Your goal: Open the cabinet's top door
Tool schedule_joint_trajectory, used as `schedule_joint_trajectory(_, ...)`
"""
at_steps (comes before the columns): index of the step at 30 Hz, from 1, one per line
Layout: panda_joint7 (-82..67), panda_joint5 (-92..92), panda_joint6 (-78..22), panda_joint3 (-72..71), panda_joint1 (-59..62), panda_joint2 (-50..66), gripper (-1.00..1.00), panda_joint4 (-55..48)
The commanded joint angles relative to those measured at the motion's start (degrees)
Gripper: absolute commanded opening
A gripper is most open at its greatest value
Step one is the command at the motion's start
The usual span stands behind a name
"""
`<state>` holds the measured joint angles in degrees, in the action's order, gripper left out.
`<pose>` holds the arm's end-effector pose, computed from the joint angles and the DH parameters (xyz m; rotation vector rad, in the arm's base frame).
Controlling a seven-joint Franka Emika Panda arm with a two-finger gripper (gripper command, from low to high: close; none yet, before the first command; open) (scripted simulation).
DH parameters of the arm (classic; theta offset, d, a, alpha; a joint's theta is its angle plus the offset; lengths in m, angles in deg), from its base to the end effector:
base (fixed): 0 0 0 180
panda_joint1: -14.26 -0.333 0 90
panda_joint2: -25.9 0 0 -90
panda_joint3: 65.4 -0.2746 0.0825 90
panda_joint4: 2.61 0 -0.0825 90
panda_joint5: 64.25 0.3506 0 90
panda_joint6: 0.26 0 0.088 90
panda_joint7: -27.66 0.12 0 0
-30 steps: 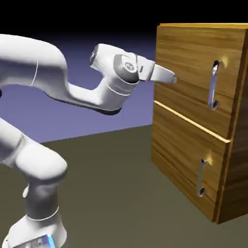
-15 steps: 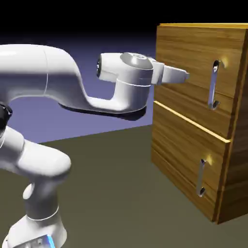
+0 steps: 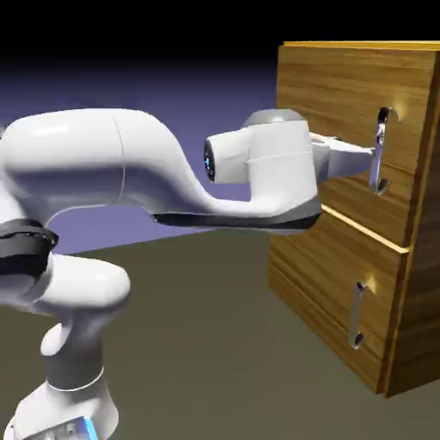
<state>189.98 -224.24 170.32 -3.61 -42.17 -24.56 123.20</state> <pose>0.4325 -0.1030 0.5305 -1.7646 0.6899 -1.7331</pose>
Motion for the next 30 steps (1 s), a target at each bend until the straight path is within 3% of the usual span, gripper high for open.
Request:
schedule_joint_trajectory(1,0.51,-0.68,-0.01,0.26,-0.24,-0.08,0.00,-0.15)
schedule_joint_trajectory(8,0.90,-1.58,-1.00,7.51,-11.18,3.04,0.00,-7.99)
schedule_joint_trajectory(9,0.90,-1.58,-1.00,7.51,-11.18,3.04,-1.00,-7.99)
schedule_joint_trajectory(20,-1.37,8.50,-9.90,-8.57,9.58,2.70,-1.00,7.95)
schedule_joint_trajectory(30,-8.77,26.38,-20.07,-28.38,29.48,-4.98,-1.00,24.78)
